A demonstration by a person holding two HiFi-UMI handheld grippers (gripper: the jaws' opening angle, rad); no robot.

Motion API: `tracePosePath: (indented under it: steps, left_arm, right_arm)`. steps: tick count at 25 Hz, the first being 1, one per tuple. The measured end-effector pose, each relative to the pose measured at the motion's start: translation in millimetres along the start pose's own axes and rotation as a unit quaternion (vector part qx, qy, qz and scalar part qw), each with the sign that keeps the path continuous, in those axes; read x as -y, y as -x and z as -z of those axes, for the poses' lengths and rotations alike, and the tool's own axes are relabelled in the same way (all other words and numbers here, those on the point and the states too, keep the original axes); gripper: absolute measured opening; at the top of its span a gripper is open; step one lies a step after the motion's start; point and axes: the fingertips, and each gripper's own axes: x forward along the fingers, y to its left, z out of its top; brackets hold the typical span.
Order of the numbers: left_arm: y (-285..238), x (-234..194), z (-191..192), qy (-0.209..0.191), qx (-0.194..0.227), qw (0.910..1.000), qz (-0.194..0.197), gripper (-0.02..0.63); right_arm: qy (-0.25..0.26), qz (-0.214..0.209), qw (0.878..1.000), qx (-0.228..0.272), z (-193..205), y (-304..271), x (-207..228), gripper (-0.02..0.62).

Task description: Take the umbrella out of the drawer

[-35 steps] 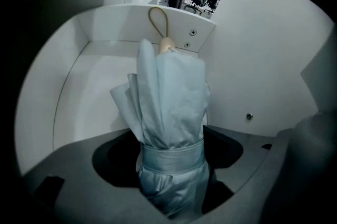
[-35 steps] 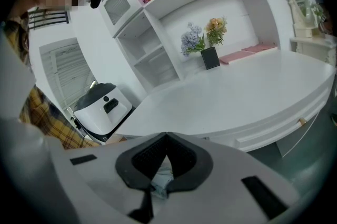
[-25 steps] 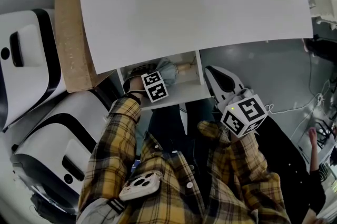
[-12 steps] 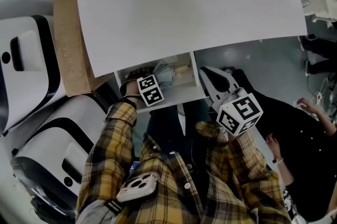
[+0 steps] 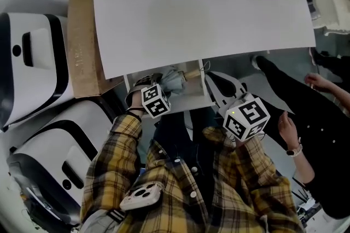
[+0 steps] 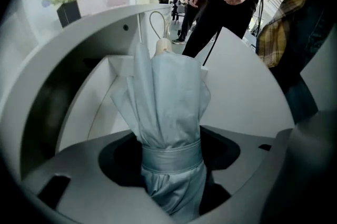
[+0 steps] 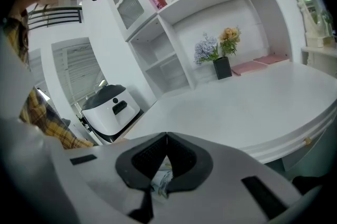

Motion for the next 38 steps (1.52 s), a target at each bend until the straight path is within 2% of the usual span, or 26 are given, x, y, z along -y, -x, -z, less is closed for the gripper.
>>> tracePosePath:
  steps: [10,15,19,27,33,38]
  left_arm:
    - [59.1,-4.8,-32.3,0.067,0.077,0.9932,-0.055,0.308]
    - [89.0,-6.5,-49.8,0.102,0.121,0.9839,-0.082,0.308]
    - [113.5,-13.6,-62.7,0.135,0.154,0.973,-0.106,0.308]
    - [169.9,-30.6,-77.9,0.203,0.227,0.9409,-0.149,0.308]
    - [220.8,-39.3,-85.7,0.246,0.293,0.9057,-0.183,0.308]
    - [263.4,-44.9,-90.2,0.261,0.336,0.8788,-0.216,0.308]
  right_arm:
    - [0.038,-0.033,0.999,0.01,-32.0,2.7,-13.9,0.017]
    - [0.06,-0.051,0.997,0.016,-48.8,6.8,-23.3,0.017]
    - [0.077,-0.068,0.995,0.02,-61.3,6.1,-29.4,0.017]
    - [0.1,-0.096,0.99,0.038,-86.6,10.7,-43.7,0.017]
    - [0.118,-0.11,0.985,0.058,-103.5,17.1,-55.4,0.017]
    - [0.134,-0.124,0.98,0.077,-120.0,20.5,-64.4,0.017]
